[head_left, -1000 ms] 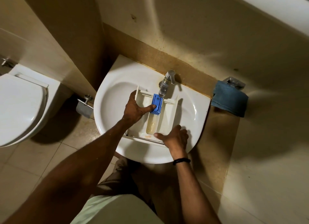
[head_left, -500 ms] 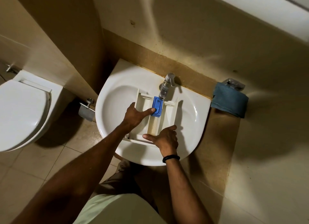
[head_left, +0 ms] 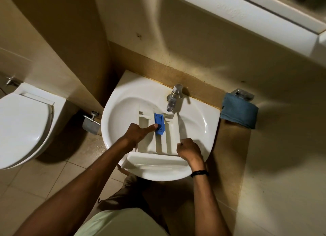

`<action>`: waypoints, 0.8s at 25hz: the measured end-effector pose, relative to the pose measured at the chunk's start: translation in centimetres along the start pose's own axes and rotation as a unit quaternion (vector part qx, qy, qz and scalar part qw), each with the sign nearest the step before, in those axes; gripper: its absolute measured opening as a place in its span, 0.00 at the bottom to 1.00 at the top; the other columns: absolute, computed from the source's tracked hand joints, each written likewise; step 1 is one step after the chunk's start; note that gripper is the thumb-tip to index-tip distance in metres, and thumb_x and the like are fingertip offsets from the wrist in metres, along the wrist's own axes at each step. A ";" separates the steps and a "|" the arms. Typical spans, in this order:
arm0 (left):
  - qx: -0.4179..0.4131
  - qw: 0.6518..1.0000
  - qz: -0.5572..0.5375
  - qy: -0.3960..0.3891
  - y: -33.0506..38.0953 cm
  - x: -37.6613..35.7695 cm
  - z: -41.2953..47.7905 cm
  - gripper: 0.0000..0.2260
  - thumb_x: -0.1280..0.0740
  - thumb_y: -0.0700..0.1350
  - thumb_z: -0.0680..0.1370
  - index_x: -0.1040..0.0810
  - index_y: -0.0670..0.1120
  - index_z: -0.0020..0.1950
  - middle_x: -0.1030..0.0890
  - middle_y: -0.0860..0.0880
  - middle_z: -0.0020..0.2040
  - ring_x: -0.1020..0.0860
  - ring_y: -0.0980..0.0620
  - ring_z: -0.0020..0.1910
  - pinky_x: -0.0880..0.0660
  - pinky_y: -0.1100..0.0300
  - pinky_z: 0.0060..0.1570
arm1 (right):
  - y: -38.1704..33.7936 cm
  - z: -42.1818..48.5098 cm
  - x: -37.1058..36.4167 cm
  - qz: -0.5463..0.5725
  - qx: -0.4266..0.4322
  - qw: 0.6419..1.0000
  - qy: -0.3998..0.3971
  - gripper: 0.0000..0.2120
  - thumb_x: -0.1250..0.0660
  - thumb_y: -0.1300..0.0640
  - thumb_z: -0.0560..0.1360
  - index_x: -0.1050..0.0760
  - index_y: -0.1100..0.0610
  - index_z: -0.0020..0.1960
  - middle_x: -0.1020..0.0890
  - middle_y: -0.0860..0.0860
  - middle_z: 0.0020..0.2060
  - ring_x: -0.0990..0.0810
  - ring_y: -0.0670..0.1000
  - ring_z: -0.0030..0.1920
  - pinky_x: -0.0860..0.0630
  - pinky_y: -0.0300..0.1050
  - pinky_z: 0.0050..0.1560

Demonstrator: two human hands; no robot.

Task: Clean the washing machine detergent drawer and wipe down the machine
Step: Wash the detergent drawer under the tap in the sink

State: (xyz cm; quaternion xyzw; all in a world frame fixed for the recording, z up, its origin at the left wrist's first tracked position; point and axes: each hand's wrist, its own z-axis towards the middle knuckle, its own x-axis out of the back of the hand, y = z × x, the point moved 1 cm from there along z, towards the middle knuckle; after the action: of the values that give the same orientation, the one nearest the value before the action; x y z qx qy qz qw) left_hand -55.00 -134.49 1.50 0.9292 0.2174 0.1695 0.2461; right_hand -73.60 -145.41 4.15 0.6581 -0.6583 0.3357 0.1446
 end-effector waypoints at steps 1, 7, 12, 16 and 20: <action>0.012 1.000 0.020 -0.019 0.3 0.4 -0.8 0.30 0.27 0.67 0.73 0.30 0.41 0.41 0.36 0.48 0.31 0.38 0.52 0.27 0.40 0.60 0.27 | -0.1 0.0 0.4 -0.006 -0.004 1.000 -0.014 0.07 0.41 0.57 0.76 0.34 0.56 0.40 0.27 0.52 0.37 0.27 0.55 0.41 0.37 0.41 0.33; 0.036 0.999 0.012 -0.015 0.0 2.2 -4.1 0.22 0.34 0.63 0.80 0.26 0.43 0.52 0.26 0.46 0.45 0.29 0.49 0.37 0.31 0.56 0.37 | -0.1 -1.3 1.5 0.033 0.017 0.999 -0.040 0.12 0.40 0.59 0.75 0.36 0.57 0.33 0.31 0.53 0.31 0.32 0.51 0.34 0.38 0.44 0.36; -0.020 0.972 -0.212 0.096 -2.5 1.5 -7.6 0.14 0.34 0.54 0.84 0.28 0.46 0.62 0.22 0.44 0.50 0.22 0.48 0.42 0.23 0.53 0.44 | 0.6 -1.3 1.4 0.219 -0.004 0.976 -0.001 0.14 0.34 0.51 0.77 0.20 0.63 0.46 0.22 0.50 0.34 0.25 0.50 0.40 0.31 0.43 0.42; -0.124 0.932 -0.297 0.168 -3.0 -0.1 -11.7 0.18 0.31 0.51 0.83 0.35 0.47 0.66 0.23 0.53 0.58 0.20 0.56 0.56 0.21 0.45 0.61 | -0.4 -1.9 -0.5 0.400 -0.123 0.904 0.091 0.36 0.28 0.43 0.75 0.38 0.54 0.76 0.26 0.56 0.68 0.25 0.57 0.67 0.27 0.53 0.66; -0.125 0.925 -0.290 0.211 -3.6 -1.9 -12.7 0.32 0.27 0.59 0.77 0.45 0.57 0.70 0.28 0.65 0.61 0.24 0.64 0.61 0.23 0.47 0.66 | -2.2 -2.4 -4.6 0.524 -0.096 0.845 -0.043 0.29 0.26 0.52 0.75 0.32 0.56 0.73 0.18 0.52 0.61 0.17 0.57 0.59 0.21 0.61 0.60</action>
State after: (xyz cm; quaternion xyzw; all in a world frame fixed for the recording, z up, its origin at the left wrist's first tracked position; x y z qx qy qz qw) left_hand -63.14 -127.69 9.60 0.7296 0.5017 0.3090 0.3471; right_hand -71.69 -140.16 3.55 0.2123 -0.9397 0.2675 -0.0189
